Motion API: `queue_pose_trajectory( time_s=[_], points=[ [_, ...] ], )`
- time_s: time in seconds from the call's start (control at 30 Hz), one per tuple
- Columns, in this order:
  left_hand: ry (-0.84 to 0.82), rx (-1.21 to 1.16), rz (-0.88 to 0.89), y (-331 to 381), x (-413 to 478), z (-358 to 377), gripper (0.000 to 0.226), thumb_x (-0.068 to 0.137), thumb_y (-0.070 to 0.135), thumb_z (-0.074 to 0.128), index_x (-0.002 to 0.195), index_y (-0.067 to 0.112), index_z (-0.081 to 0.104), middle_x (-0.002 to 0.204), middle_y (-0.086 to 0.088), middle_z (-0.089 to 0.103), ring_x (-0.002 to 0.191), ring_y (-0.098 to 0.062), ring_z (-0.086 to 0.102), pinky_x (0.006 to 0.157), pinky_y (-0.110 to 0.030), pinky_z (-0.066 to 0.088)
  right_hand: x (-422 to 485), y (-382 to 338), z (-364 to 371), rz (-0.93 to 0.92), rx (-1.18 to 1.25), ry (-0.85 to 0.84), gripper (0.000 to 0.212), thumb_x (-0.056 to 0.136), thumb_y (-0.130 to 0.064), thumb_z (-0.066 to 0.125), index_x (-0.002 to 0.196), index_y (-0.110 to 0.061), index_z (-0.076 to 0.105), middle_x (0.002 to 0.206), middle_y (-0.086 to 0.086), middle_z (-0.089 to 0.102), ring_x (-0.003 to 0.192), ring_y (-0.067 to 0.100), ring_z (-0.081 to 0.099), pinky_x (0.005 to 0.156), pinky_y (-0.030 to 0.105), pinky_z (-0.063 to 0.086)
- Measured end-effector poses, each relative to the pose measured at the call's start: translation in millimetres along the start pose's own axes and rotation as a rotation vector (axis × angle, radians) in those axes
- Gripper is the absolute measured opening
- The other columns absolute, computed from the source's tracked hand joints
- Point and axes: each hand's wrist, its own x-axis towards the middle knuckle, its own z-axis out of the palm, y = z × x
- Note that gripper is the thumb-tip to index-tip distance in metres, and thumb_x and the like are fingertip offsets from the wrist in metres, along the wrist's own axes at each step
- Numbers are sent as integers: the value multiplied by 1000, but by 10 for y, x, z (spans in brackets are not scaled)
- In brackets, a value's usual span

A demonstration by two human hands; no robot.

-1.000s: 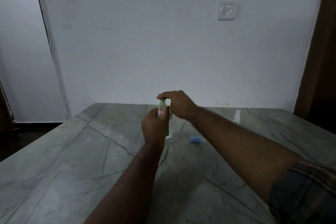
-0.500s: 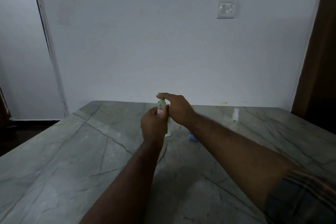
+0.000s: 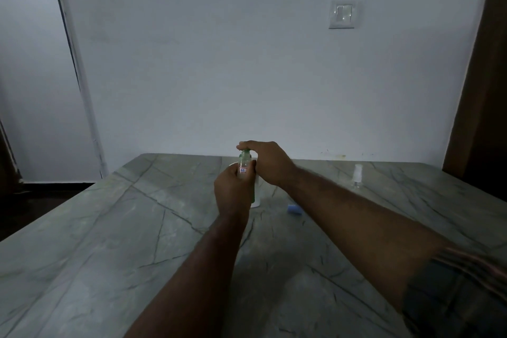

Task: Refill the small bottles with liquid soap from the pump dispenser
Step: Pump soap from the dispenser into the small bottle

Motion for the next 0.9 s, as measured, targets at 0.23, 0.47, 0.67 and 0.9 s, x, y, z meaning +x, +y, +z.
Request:
queue_pose_trajectory(
  time_s=[0.23, 0.47, 0.67, 0.9],
  points=[
    [-2, 9, 15, 1, 1, 0, 31, 92, 42, 61, 66, 25, 64, 64, 5, 66, 65, -18, 68, 62, -36, 56, -68, 17, 68, 17, 16, 42, 60, 75, 14, 47, 129, -11, 59, 136, 6, 58, 129, 18, 52, 112, 31, 36],
    [6, -4, 2, -6, 29, -5, 30, 92, 42, 62, 74, 19, 69, 68, 4, 68, 66, -18, 69, 65, -38, 58, 36, -48, -50, -8, -51, -19, 57, 75, 13, 55, 127, -11, 61, 133, 5, 60, 126, 18, 54, 108, 30, 40],
    [-10, -3, 4, -5, -7, -5, 36, 92, 45, 60, 74, 15, 69, 67, 2, 67, 66, -19, 68, 64, -38, 56, -65, -24, 26, 9, 2, 23, 59, 74, 15, 50, 127, -9, 61, 134, 7, 60, 128, 18, 53, 111, 29, 37],
    [-3, -7, 29, -11, 22, -9, 35, 91, 46, 60, 76, 16, 72, 67, 3, 68, 65, -16, 67, 61, -32, 54, -46, -29, 10, 27, 21, 37, 60, 73, 16, 50, 125, -11, 63, 132, 5, 61, 125, 15, 54, 107, 21, 38]
  ],
)
